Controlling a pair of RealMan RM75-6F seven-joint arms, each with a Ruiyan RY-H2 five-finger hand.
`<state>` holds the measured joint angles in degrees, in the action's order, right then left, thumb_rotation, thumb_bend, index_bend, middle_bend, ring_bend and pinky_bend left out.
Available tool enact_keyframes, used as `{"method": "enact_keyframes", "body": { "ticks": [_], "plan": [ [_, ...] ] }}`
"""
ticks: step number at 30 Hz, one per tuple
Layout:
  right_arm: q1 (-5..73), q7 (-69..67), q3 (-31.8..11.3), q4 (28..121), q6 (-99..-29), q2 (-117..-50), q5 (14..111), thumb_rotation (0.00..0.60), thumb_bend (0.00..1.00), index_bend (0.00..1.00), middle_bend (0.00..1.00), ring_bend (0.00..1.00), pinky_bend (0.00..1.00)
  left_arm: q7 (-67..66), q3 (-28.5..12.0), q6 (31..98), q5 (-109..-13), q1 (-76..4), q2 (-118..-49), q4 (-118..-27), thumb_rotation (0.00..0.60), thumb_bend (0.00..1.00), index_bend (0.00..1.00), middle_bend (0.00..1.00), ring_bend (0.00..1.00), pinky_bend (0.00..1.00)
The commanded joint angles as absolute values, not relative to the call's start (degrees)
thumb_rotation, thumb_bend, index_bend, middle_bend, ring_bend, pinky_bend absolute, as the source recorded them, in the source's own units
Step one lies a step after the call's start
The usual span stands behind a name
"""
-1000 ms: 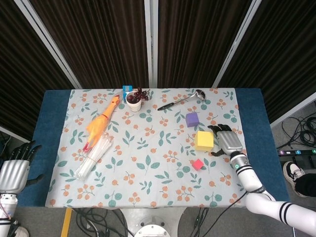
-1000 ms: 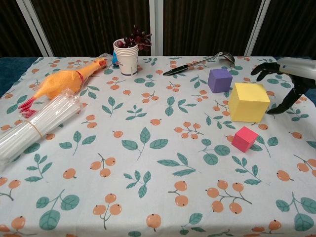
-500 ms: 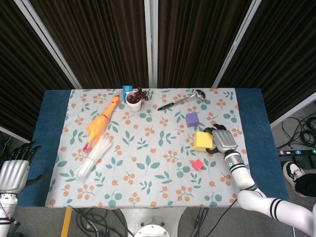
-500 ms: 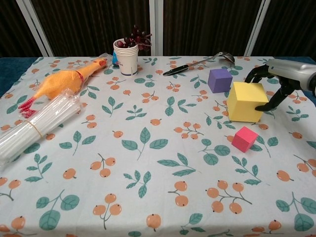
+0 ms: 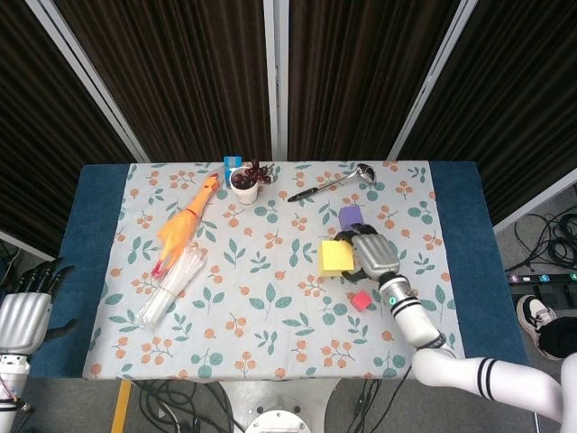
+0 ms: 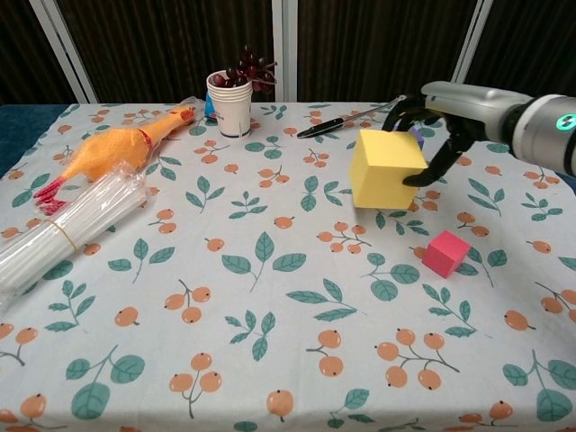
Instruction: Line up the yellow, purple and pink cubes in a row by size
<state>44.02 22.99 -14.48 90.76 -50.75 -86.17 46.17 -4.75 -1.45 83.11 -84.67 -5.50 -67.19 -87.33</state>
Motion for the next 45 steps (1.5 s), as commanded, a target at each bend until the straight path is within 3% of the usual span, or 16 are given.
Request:
{"method": "enact_keyframes", "body": {
  "ticks": [1,14,20,27,33,36,45],
  "plan": [
    [47.42,26.64,-15.24,89.61,-51.49,-89.63,42.42,0.600,0.14,0.38,0.30,0.10,0.12,-4.55,-1.40,83.18,-84.66,-5.41,-67.16,-87.19,0.600,0.00,0.21,0.19,0.12,0.17],
    [54.82,32.16,-16.93,82.81,-54.06,-99.61,34.10,0.600,0.14,0.34,0.26,0.09,0.12,-3.35,-1.16,83.25,-84.83,-5.13,-67.18,-86.11,0.600,0.00,0.21,0.19,0.12,0.17],
    [56.44,33.90,-16.25,80.15,-53.36,-101.45,32.27,0.600,0.13,0.17,0.17,0.03,0.10,-3.14,-1.14,83.35,-84.74,-4.96,-67.22,-85.84,0.600,0.00,0.21,0.19,0.12,0.17],
    [55.50,33.87,-15.70,84.47,-53.59,-96.92,31.94,0.600,0.08,0.02,0.07,0.00,0.04,-3.33,-1.21,83.68,-84.84,-4.84,-67.12,-86.03,0.600,0.00,0.21,0.19,0.12,0.17],
    [52.17,30.74,-15.57,87.40,-54.76,-88.21,35.33,0.600,0.09,0.01,0.10,0.00,0.03,-3.66,-1.30,83.77,-85.06,-4.95,-67.10,-86.28,0.600,0.00,0.21,0.19,0.12,0.17],
    [52.03,30.06,-15.17,84.99,-52.16,-85.44,35.48,0.600,0.10,0.07,0.13,0.00,0.03,-4.01,-1.61,83.34,-84.88,-5.35,-66.96,-86.83,0.600,0.00,0.21,0.19,0.12,0.17],
    [55.77,33.48,-11.39,69.89,-43.45,-87.46,33.13,0.600,0.13,0.16,0.16,0.00,0.03,-5.76,-1.42,83.03,-84.06,-5.09,-66.63,-88.45,0.600,0.00,0.21,0.19,0.12,0.17]
  ]
}}
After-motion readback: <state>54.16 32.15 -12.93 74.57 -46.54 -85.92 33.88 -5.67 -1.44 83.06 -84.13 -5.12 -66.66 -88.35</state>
